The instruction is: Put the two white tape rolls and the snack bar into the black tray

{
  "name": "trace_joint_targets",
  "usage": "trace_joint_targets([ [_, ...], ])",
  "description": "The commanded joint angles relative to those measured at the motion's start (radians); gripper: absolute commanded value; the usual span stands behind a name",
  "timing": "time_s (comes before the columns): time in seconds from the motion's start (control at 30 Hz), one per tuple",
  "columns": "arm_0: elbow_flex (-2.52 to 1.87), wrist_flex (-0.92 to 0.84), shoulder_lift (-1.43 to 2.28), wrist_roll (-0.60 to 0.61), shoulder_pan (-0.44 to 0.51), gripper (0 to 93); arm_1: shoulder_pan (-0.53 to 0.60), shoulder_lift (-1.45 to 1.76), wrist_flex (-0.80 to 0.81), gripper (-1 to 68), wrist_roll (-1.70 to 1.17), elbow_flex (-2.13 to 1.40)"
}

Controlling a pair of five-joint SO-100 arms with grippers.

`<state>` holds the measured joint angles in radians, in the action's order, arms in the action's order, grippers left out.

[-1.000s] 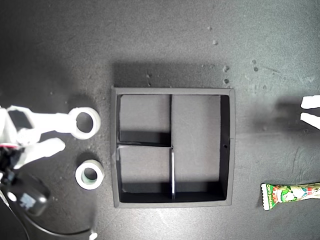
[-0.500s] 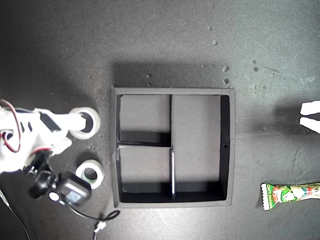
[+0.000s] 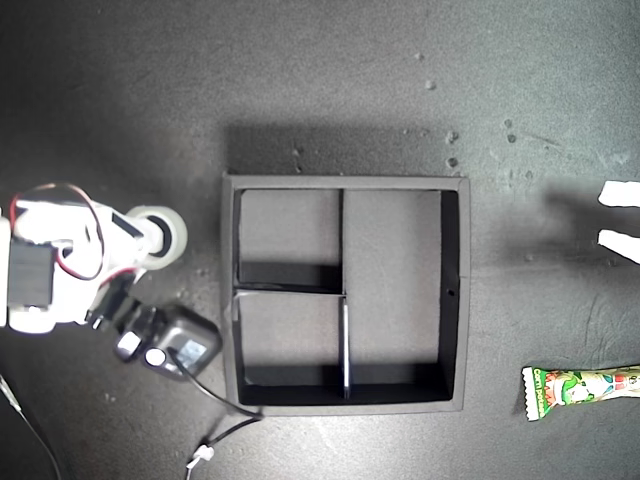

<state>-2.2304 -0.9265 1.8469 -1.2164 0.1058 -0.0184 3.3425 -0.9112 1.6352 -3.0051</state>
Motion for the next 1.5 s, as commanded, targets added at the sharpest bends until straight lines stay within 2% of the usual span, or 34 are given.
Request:
trace_joint_targets([
  [0.0,0.091,-0.08,0.115,-0.008,-0.017,2.1,-0.009,-0.005,-0.038,15.8,-0.462,0.153],
  [0.2,0.225,-0.21,0.216,0.015,-0.04,1.7,0.017,-0.015,-0.032,16.4,-0.551,0.281],
  [0.27,0.305,-0.252,0.199,0.031,-0.043,1.7,0.038,-0.055,-0.011,22.0,-0.571,0.307],
  [0.3,0.35,-0.273,0.184,0.037,-0.043,1.7,0.046,-0.109,-0.011,24.7,-0.574,0.336],
  [0.5,0.707,-0.393,-0.026,0.081,-0.031,1.8,0.109,-0.499,-0.008,27.8,-0.552,0.581],
  [0.57,0.827,-0.423,-0.126,0.086,-0.023,1.8,0.135,-0.632,-0.023,26.3,-0.488,0.663],
  [0.7,1.055,-0.505,-0.345,0.089,-0.003,2.0,0.25,-0.945,-0.121,30.1,-0.353,0.876],
  [0.8,1.167,-0.549,-0.474,0.083,-0.002,2.2,0.333,-1.098,-0.187,30.1,-0.21,0.989],
  [0.97,1.23,-0.575,-0.591,0.063,-0.012,2.6,0.46,-1.121,-0.253,32.0,0.061,0.977],
  [1.13,1.325,-0.594,-0.696,0.063,-0.012,3.1,0.606,-1.146,-0.225,34.5,0.29,0.913],
  [1.27,1.54,-0.696,-0.85,0.064,-0.011,4.0,0.704,-1.246,-0.227,34.9,0.419,0.939],
  [1.37,1.917,-0.885,-1.068,0.066,-0.008,5.7,0.756,-1.282,-0.222,34.9,0.488,0.933],
  [1.47,2.031,-0.907,-1.134,0.064,-0.009,7.8,0.805,-1.299,-0.163,34.7,0.546,0.882],
])
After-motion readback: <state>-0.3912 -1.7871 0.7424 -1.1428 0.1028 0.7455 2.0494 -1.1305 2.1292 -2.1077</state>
